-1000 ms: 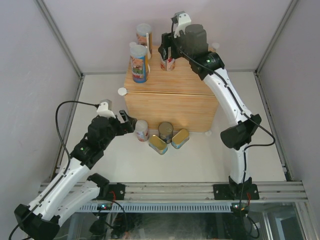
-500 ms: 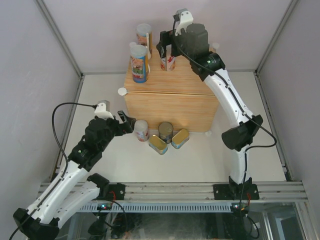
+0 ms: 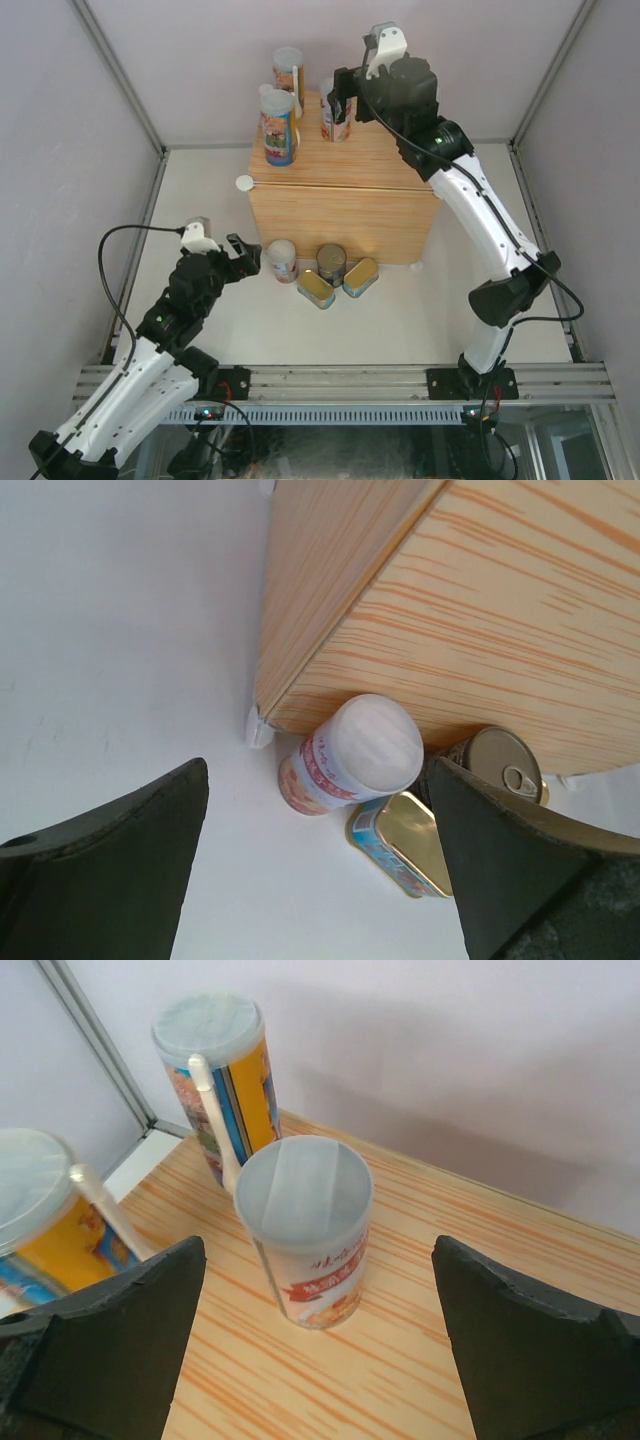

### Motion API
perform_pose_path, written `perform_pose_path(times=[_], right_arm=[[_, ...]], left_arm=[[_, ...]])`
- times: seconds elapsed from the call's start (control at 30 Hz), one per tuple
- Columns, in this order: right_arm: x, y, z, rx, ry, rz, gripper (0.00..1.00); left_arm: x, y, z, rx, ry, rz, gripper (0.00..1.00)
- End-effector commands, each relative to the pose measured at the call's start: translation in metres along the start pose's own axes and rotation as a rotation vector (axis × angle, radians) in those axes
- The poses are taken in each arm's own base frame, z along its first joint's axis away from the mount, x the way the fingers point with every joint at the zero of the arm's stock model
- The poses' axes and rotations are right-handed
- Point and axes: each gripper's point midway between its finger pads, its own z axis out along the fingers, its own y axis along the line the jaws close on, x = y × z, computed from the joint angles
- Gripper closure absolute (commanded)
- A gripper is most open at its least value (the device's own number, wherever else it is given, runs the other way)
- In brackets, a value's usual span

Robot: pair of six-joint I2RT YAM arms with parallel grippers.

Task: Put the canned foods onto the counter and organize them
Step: Place the canned food on the counter.

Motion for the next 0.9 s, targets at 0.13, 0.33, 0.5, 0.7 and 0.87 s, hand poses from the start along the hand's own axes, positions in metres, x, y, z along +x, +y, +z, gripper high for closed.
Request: perform_pose_path(times=[0.13, 0.33, 0.5, 0.7, 0.87], right_arm=[[-0.058, 0.011, -0.059, 0.021, -0.147, 0.031, 0.11], [-0.042, 0.007, -0.065, 0.054, -0.102, 0.056, 0.46], [-0.018, 0.007, -0.057, 0.046, -0.051, 0.076, 0.59], [0.005, 0.021, -0.046, 0.005, 0.013, 0.103, 0.79], [0.025, 0.028, -0.041, -0.01, 0.052, 0.098, 0.81]], left_arm=[[-0.02, -0.004, 0.006, -0.008, -0.101, -0.051, 0.06], [-0.018, -0.008, 0.004, 0.008, -0.069, -0.024, 0.06], [-0.008, -0.007, 0.0, 0.012, -0.05, -0.032, 0.06], [-0.006, -0.003, -0.006, 0.011, -0.056, -0.016, 0.06], [-0.004, -0.003, -0.005, 0.01, -0.048, 0.006, 0.06]])
